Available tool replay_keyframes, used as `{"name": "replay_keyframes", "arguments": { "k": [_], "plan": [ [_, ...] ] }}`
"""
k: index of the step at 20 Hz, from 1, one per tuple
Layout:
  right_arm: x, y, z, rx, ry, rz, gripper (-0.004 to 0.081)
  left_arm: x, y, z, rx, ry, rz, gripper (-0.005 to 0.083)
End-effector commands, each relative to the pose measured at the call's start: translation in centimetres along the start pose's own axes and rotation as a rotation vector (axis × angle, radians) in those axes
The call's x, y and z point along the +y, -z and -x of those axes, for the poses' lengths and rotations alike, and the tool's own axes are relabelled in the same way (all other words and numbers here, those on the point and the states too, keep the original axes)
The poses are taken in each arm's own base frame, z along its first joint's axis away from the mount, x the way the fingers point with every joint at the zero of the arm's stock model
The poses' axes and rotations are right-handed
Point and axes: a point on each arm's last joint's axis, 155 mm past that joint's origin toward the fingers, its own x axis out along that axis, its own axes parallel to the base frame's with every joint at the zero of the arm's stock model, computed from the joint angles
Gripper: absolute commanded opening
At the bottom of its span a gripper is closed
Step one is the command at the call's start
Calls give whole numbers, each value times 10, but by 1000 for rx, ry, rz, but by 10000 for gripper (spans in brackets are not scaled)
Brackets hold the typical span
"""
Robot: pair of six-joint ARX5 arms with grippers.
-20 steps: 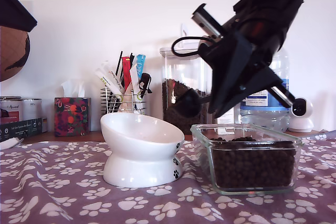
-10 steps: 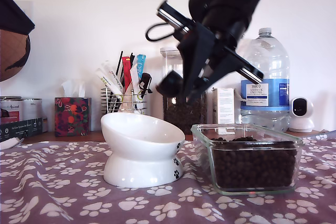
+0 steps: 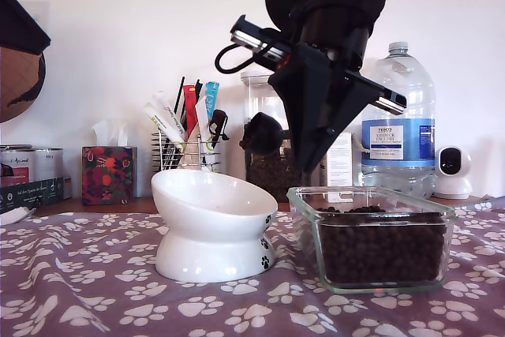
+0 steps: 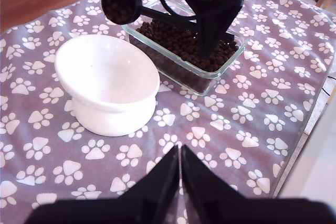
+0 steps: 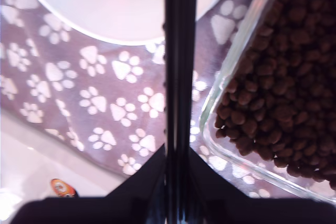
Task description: Measure one spoon of cat food and pour it into the food bowl
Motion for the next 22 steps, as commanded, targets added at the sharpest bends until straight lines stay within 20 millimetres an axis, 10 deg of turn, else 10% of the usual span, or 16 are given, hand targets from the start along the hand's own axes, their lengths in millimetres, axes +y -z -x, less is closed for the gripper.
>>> {"name": "replay_keyframes", "arguments": {
  "k": [1,22],
  "plan": [
    [3,4,-5,11,29,21,-13,-1,-1,1,-4,4,2,-22],
    [-26,-3,-25,-11,393,126,-13,-1,0,2,4,3,30,-22]
  ]
}}
